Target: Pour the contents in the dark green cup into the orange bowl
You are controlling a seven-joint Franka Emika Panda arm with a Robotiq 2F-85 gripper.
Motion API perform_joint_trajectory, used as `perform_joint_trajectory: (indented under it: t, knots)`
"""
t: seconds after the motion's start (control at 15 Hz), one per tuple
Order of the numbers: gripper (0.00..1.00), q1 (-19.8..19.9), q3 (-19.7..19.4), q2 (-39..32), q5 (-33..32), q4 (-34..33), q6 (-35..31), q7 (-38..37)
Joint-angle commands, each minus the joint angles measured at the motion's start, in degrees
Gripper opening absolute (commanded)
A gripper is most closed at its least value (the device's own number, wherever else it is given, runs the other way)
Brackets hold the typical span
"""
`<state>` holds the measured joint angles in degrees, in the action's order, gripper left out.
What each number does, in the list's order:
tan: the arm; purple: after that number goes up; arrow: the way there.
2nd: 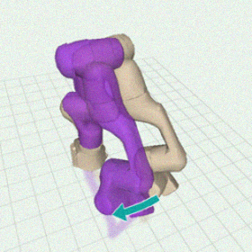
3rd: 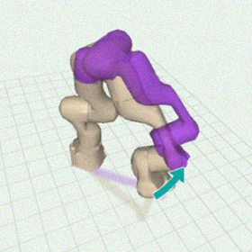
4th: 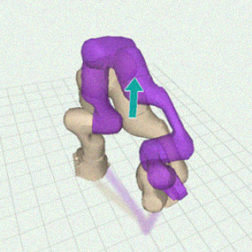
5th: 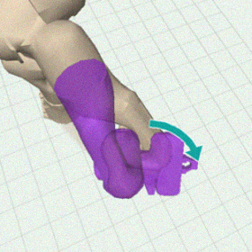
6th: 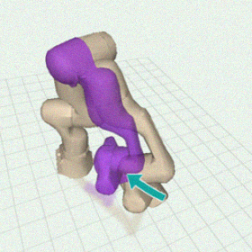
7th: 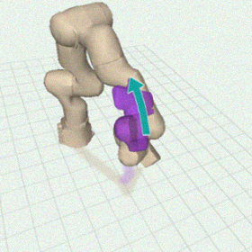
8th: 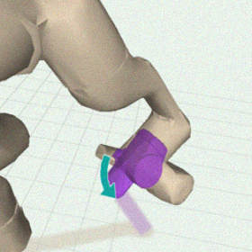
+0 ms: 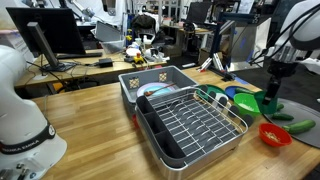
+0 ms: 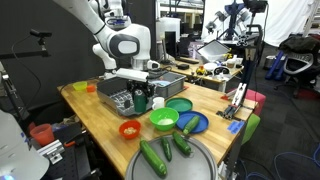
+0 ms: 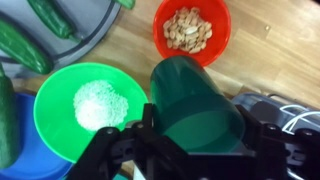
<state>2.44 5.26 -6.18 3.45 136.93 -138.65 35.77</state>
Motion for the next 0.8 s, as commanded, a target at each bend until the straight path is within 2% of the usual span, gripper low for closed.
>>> perform_joint_trajectory:
  t: [0.0, 0.2, 0.4, 0.73]
  knots:
    - [0.53, -0.69, 1.25, -1.09, 6.59, 2.77, -12.77, 9.49]
    - [0.53, 0.17, 5.95, -4.26, 19.11, 3.25, -21.37, 22.22]
    - [0.53, 2.81, 11.89, -6.43, 30.67, 2.67, -23.62, 34.12]
    - [0.53, 5.4, 13.44, -6.7, 43.17, 3.36, -23.36, 48.78]
